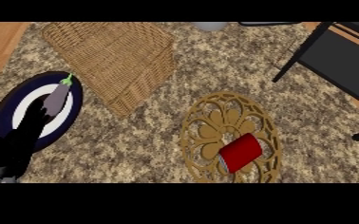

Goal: Pick the croissant from the placemat and place it in the tiered shelf

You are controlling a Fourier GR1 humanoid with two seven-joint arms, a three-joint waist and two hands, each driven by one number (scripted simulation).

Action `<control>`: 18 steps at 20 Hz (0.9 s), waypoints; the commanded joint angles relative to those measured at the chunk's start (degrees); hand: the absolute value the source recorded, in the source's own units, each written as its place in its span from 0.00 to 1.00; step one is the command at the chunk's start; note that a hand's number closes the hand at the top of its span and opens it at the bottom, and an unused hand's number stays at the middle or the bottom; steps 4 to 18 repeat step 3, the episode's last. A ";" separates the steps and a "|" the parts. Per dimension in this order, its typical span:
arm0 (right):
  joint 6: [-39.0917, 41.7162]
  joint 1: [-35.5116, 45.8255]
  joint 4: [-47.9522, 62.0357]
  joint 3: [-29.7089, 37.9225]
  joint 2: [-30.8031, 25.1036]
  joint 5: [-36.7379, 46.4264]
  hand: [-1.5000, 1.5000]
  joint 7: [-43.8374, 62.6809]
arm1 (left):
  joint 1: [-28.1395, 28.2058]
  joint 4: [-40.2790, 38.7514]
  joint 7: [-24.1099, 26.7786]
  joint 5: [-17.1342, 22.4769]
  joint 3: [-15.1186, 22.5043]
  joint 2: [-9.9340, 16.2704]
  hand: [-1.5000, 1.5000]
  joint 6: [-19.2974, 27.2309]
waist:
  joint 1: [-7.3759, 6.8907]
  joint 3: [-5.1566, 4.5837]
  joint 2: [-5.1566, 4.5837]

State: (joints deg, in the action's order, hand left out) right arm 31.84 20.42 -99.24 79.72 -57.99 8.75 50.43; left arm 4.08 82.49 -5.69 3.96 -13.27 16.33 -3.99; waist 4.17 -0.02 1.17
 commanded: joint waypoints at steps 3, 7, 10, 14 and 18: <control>15.70 -7.01 3.43 18.82 -8.03 -9.01 0.00 4.55 | 1.12 1.32 -0.33 0.11 -0.49 -0.20 0.50 0.34 | 0.91 0.00 0.15; 15.70 -7.01 3.43 18.82 -8.03 -9.01 0.00 4.55 | 1.12 1.32 -0.33 0.11 -0.49 -0.20 0.50 0.34 | 0.91 0.00 0.15; 15.70 -7.01 3.43 18.82 -8.03 -9.01 0.00 4.55 | 1.12 1.32 -0.33 0.11 -0.49 -0.20 0.50 0.34 | 0.91 0.00 0.15; 15.70 -7.01 3.43 18.82 -8.03 -9.01 0.00 4.55 | 1.12 1.32 -0.33 0.11 -0.49 -0.20 0.50 0.34 | 0.91 0.00 0.15; 15.70 -7.01 3.43 18.82 -8.03 -9.01 0.00 4.55 | 1.12 1.32 -0.33 0.11 -0.49 -0.20 0.50 0.34 | 0.91 0.00 0.15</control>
